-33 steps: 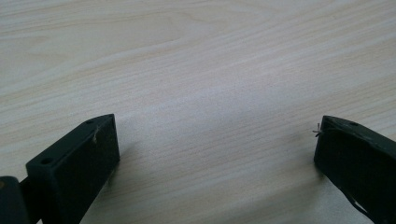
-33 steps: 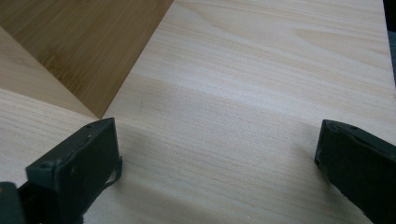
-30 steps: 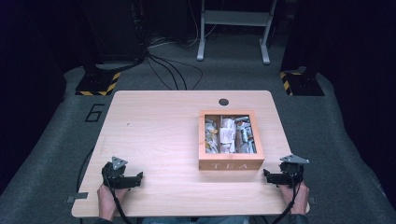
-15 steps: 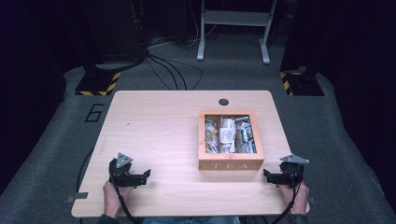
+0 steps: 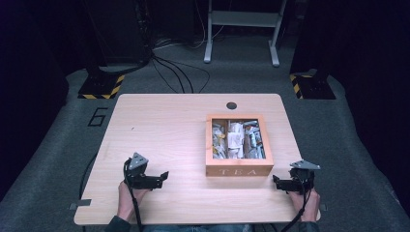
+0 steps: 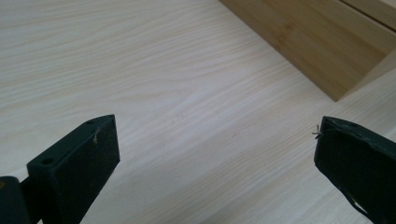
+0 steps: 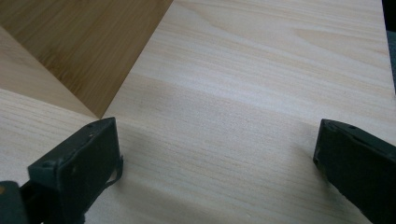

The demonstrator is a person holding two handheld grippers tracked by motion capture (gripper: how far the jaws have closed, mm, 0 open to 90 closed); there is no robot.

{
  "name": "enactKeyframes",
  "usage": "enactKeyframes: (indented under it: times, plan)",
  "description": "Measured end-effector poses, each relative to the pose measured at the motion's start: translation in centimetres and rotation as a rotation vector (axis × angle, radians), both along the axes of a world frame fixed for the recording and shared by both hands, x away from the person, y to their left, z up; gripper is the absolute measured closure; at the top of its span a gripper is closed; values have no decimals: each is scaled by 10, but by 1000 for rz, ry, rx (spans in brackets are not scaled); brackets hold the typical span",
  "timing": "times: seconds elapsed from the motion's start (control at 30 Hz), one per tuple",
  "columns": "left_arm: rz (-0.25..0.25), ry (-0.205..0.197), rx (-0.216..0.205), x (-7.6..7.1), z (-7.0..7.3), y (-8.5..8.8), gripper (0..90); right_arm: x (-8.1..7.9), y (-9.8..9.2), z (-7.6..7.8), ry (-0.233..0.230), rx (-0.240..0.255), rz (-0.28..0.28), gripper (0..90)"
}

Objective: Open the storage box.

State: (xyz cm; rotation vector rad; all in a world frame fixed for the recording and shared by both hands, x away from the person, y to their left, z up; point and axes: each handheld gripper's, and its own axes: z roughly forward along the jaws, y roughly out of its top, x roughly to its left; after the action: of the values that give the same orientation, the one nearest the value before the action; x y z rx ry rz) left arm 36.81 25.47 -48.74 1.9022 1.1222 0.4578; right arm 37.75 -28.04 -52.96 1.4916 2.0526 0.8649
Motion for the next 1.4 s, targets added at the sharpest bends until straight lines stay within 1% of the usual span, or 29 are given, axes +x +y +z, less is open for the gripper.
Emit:
enactKeyframes:
  times: [0.03, 0.07, 0.1, 0.13, 0.2, 0.23, 0.27, 0.3, 0.33, 0.37, 0.4, 0.43, 0.47, 0.5, 0.53, 0.57, 0.63, 0.7, 0.73, 0.77, 0.87, 0.9, 0.93, 0.97, 1.0, 1.17, 1.2, 1.3, 1.4]
  plan:
    - [-20, -8, -6, 2, 2, -7, 0, 0, 0, 0, -1, 1, 0, 4]
    - [-20, -8, -6, 2, 2, -7, 0, 0, 0, 0, -1, 1, 0, 4]
    - [-42, -12, -9, 4, 4, -14, 0, 0, 0, 0, -1, 1, 0, 4]
    - [-53, -15, -8, 5, 6, -18, 0, 0, 0, 0, -1, 2, 0, 4]
    - [-63, -21, -7, 6, 7, -22, 0, -1, 0, 0, -1, 1, 0, 4]
    - [-84, -25, -13, 8, 9, -30, 0, -1, 0, 0, -1, 2, 0, 4]
    - [-84, -25, -13, 8, 9, -30, 0, -1, 0, 0, -1, 2, 0, 4]
    - [-109, -30, -12, 10, 12, -38, 0, -1, 0, 0, -1, 2, 0, 3]
    - [-119, -38, -9, 11, 12, -43, 0, -1, 0, 0, -1, 2, 0, 3]
    - [-119, -38, -9, 11, 12, -43, 0, 0, 0, 0, -1, 2, 0, 3]
    - [-144, -37, -11, 13, 13, -52, 0, 0, 0, 0, -1, 2, 0, 3]
    - [-144, -37, -11, 13, 13, -52, 0, 0, 0, 0, -1, 2, 0, 3]
    - [-153, -36, -11, 14, 13, -57, 0, 0, 0, 0, -1, 2, 0, 3]
    - [-174, -38, -10, 16, 13, -65, 0, 0, 0, 0, -1, 2, 1, 3]
    - [-174, -38, -10, 16, 13, -65, 0, 0, 0, 0, -2, 2, 0, 3]
    - [-181, -41, -2, 17, 12, -69, 0, 0, 0, 0, -2, 2, 0, 3]
    - [-205, -34, 2, 20, 9, -79, 0, -1, 0, 0, -2, 2, 0, 4]
    - [-207, -31, -3, 20, 9, -83, 0, -1, 0, 0, -2, 2, 0, 4]
    - [-213, -32, -1, 21, 8, -85, 0, -1, 0, 0, -3, 2, -1, 4]
    - [-226, -22, -5, 22, 6, -91, 0, -1, 0, 0, -3, 2, -1, 4]
    - [-235, -19, -4, 24, 4, -96, 5, -1, 0, 0, -3, 2, -1, 4]
    - [-242, -19, -10, 24, 3, -102, 17, -1, 0, 0, -3, 3, -1, 4]
    - [-255, -20, -2, 25, 3, -104, 25, -1, 0, 0, -3, 3, -1, 4]
    - [-252, -18, -15, 25, 3, -107, 34, -1, 0, 0, -3, 3, -1, 4]
    - [-254, -19, -17, 26, 3, -110, 46, -1, 0, 0, -3, 2, -1, 4]
    - [-270, -24, -13, 29, 1, -122, 120, -1, 1, 0, -6, 9, -4, 11]
    - [-270, -24, -13, 29, 1, -122, 142, -1, 1, 0, -6, 9, -4, 11]
    - [-282, -30, 3, 30, 0, -128, 168, -1, 1, 0, -7, 8, -3, 13]
    - [-284, -34, -2, 29, -1, -132, 188, -1, 1, 0, -7, 8, -3, 13]
